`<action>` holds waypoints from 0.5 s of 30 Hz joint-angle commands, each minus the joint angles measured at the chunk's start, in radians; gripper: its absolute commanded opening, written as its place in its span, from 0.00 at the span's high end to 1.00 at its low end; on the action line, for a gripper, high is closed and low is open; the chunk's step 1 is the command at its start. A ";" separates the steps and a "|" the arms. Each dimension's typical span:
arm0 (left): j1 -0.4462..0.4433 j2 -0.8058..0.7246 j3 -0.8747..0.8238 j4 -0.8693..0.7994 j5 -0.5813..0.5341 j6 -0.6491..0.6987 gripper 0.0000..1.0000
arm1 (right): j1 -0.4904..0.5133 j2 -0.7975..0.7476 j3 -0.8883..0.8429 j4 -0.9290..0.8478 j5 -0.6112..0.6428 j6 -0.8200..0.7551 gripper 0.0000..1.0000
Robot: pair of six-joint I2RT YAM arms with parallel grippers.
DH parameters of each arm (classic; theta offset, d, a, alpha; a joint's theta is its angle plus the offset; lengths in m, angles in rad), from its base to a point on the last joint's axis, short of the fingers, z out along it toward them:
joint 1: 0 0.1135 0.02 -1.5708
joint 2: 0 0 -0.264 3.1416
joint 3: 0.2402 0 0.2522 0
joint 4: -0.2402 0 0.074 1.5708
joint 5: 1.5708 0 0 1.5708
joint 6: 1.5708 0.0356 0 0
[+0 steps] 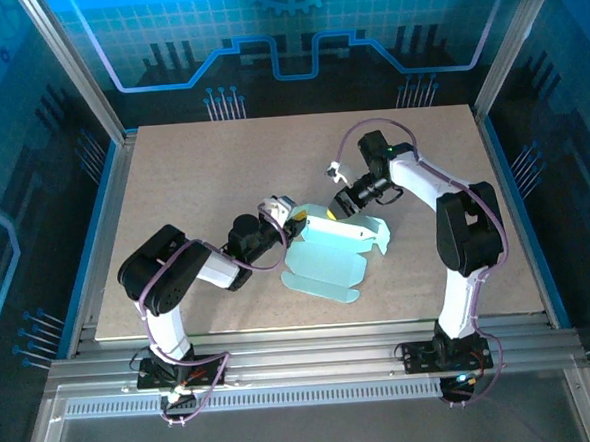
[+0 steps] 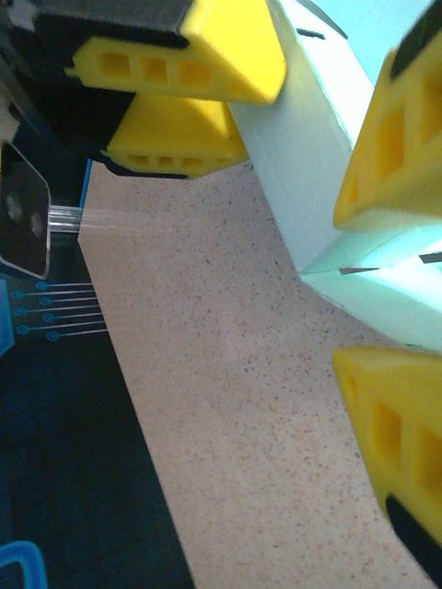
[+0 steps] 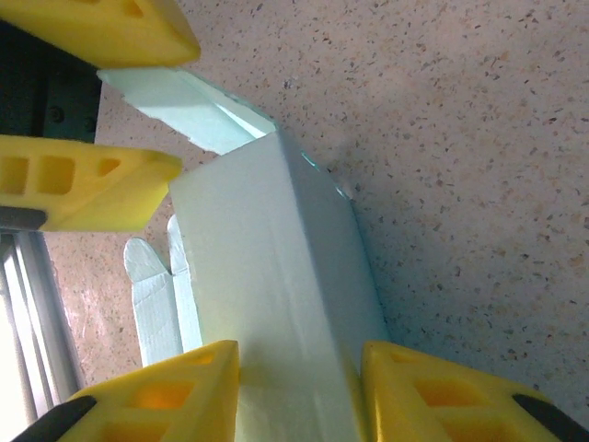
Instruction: Fold the paper box
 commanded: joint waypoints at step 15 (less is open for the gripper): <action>0.048 -0.154 -0.052 -0.019 0.007 -0.006 0.05 | -0.006 -0.013 -0.033 -0.008 0.099 0.018 0.62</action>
